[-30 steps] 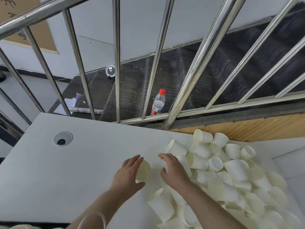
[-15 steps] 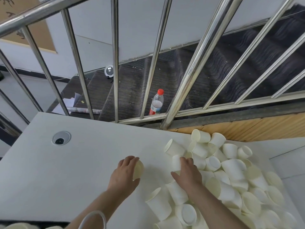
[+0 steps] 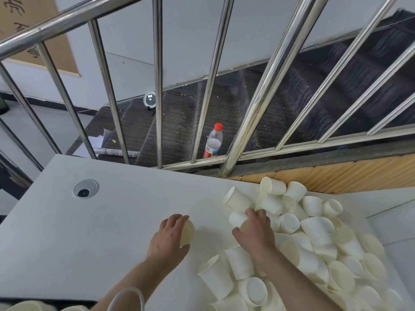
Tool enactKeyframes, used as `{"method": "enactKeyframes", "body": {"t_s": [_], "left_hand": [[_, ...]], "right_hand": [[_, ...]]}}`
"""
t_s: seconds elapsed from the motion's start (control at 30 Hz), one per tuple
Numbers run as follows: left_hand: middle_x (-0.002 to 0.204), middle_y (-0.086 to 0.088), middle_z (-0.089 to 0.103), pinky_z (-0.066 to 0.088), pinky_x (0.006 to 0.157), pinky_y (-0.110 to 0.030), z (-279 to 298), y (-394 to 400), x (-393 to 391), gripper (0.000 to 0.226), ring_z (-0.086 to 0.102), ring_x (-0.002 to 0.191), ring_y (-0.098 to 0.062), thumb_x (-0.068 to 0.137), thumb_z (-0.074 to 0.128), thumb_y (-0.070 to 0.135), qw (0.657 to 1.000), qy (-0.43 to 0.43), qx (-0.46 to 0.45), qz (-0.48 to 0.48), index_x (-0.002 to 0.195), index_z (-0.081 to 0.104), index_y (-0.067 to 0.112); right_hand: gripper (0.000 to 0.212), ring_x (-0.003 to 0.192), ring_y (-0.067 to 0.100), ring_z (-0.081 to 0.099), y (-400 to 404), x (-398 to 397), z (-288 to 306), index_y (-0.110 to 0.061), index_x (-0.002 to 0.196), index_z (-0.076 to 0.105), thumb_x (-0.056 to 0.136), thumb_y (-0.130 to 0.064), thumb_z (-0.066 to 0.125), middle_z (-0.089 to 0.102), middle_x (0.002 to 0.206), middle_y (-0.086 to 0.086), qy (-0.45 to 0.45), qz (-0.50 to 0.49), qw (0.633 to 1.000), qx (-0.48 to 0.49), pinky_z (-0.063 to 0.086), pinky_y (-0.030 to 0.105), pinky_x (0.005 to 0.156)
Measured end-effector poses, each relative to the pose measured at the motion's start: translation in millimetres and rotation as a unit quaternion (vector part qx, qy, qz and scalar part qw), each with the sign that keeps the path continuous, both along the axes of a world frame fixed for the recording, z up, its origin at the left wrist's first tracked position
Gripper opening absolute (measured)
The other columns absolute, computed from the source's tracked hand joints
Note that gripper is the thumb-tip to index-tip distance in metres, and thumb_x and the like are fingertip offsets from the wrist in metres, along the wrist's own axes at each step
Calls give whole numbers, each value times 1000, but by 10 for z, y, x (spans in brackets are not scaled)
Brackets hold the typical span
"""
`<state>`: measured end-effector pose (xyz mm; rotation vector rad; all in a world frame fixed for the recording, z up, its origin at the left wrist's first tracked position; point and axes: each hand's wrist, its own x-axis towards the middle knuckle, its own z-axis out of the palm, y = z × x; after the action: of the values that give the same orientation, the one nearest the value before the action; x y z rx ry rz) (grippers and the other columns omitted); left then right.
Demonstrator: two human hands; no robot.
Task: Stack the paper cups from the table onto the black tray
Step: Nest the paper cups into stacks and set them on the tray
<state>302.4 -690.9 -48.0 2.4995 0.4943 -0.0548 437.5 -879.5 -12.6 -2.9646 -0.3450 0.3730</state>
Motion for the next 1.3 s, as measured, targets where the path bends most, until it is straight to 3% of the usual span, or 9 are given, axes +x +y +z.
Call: {"method": "enactKeyframes", "body": {"t_s": [0.17,0.33,0.47,0.57,0.7,0.93,1.3], "left_hand": [[144,13,32,49,89,-27,0,-7,-18,69,34,131,-16,83,62,31,1000,2,-3,-3,144,29,29],[145,13,32,49,89,-27,9,8,-39,70,33,132,-15,83,62,30,1000,-1,-2,-7,144,29,29],[152,12,24,47,95,-29,16,32,-57,74,25,139,-16,84,63,33,1000,5,1,-19,147,24,29],[155,13,19,46,97,-29,29,39,-57,76,21,141,-15,85,62,34,1000,9,4,-28,148,21,30],[147,11,29,47,92,-27,50,16,-77,69,30,134,-16,85,59,27,1000,1,2,-15,146,27,30],[142,8,31,50,86,-26,183,-49,-192,69,38,127,-18,81,59,22,1000,-21,-8,2,143,30,32],[140,5,31,49,87,-27,544,-267,-909,70,42,124,-19,80,60,22,998,-59,2,13,143,32,30]], "right_hand": [[59,121,24,38,108,-35,37,-18,136,43,83,-36,61,38,132,3,11,84,996,20,41,30,97],[57,124,23,37,191,-66,-33,-19,136,42,85,-38,61,40,132,1,43,125,991,20,43,32,98],[69,131,22,32,158,-99,-85,-22,144,34,86,-44,63,35,140,-1,70,131,989,12,41,33,102],[67,131,23,32,148,-120,-88,-26,144,34,85,-36,64,33,142,-1,83,142,986,9,42,34,102],[63,129,22,34,145,-156,-49,-27,143,36,86,-26,61,34,141,-2,71,154,985,21,42,33,101],[61,130,17,32,155,-343,175,-30,143,37,86,-27,60,34,138,-7,11,180,982,62,47,32,94],[63,130,13,31,-79,-1124,535,-34,143,37,85,-27,61,33,138,-10,-9,203,974,96,48,32,92]]}}
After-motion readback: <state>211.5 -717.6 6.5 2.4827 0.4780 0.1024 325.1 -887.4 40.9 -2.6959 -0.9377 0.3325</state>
